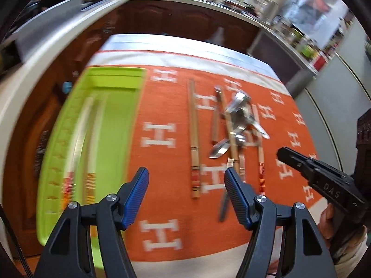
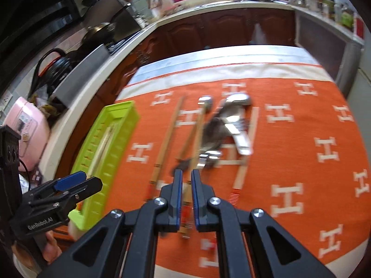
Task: Organize utensils
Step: 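Close the left tool on a wooden chopstick while the right tool approaches a pale chopstick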
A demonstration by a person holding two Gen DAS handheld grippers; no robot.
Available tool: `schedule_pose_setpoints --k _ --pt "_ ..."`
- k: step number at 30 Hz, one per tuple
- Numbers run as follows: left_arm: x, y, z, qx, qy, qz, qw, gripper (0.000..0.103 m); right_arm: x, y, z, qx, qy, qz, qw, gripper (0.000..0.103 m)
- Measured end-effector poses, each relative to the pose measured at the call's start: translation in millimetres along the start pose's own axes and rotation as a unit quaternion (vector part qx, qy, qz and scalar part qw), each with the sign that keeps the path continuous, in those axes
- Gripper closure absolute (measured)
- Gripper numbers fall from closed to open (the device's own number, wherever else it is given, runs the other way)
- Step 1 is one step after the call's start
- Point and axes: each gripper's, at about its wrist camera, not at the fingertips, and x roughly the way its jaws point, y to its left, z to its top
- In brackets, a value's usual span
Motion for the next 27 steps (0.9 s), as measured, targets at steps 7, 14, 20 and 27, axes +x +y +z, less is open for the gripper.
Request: schedule_pose_setpoints --k 7,14,20,27 --pt "48 -44 9 0.019 0.032 -0.033 0.9988 0.055 9 -40 -14 0.028 0.019 -0.010 0.999 0.095" --pt "90 -56 16 0.005 0.065 -0.022 0.9976 0.080 24 -57 -22 0.033 0.035 0.001 0.999 0.095" --pt "106 -66 20 0.010 0.072 -0.012 0.9973 0.088 36 -63 -23 0.037 0.045 0.015 0.998 0.095" --pt "119 -70 24 0.008 0.081 -0.008 0.9966 0.094 44 -67 -18 0.042 0.047 0.024 0.998 0.095"
